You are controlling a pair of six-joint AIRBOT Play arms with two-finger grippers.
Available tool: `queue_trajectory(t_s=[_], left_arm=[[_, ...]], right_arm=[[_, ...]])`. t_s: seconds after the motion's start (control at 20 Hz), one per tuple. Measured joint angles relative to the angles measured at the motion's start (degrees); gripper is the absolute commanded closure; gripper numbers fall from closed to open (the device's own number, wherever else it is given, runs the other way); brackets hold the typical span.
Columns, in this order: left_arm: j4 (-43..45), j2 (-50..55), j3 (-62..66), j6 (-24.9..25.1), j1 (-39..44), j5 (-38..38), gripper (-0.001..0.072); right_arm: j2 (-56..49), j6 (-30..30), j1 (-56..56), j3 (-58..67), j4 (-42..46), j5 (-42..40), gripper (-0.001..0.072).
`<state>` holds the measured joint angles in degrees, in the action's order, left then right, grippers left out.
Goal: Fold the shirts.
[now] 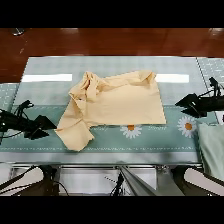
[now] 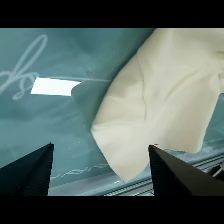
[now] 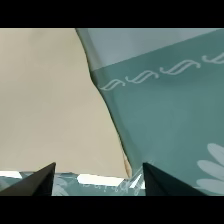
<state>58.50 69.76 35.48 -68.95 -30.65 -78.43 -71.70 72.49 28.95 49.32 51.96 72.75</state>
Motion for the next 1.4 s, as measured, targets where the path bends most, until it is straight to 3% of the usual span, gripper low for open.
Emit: queue_trajectory(t_s=[0.35, 0.4, 0.45, 0.5, 0.9, 1.3, 1.35, 1.4], left_arm=[[-13.0, -1.3, -11.5, 8.0, 1.0, 6.4, 0.0027], [-14.2, -1.3, -12.3, 8.9, 1.6, 7.2, 0.0184], [-14.6, -1.3, -12.9, 9.7, 2.3, 8.6, 0.0476], [-14.2, -1.3, -13.4, 10.4, 3.0, 11.2, 0.0684], [-16.1, -1.3, -14.1, 11.8, 6.9, 12.7, 0.0687], [-19.8, -1.3, -14.2, 12.9, 7.2, 12.7, 0.0686], [-21.3, -1.3, -14.2, 13.6, 7.2, 12.7, 0.0686], [-22.9, -1.3, -14.2, 14.3, 7.2, 12.7, 0.0686]], right_arm=[[0.7, -1.8, 0.2, -3.0, -4.4, -0.6, 0.0092], [0.7, -1.9, 0.2, -3.1, -4.9, -0.8, 0.0092], [0.7, -1.9, 0.2, -3.2, -5.2, -1.0, 0.0091], [0.7, -1.7, 0.2, -3.3, -5.2, -1.3, 0.0091], [-3.0, 4.1, -0.5, -3.4, 2.9, -1.6, 0.0092], [-9.9, 5.1, -12.9, -3.3, 0.4, -2.6, 0.0098], [-10.4, 5.1, -14.7, -3.3, -0.2, -3.3, 0.0213], [-10.8, 5.1, -16.3, -3.3, -0.6, -4.8, 0.0455]])
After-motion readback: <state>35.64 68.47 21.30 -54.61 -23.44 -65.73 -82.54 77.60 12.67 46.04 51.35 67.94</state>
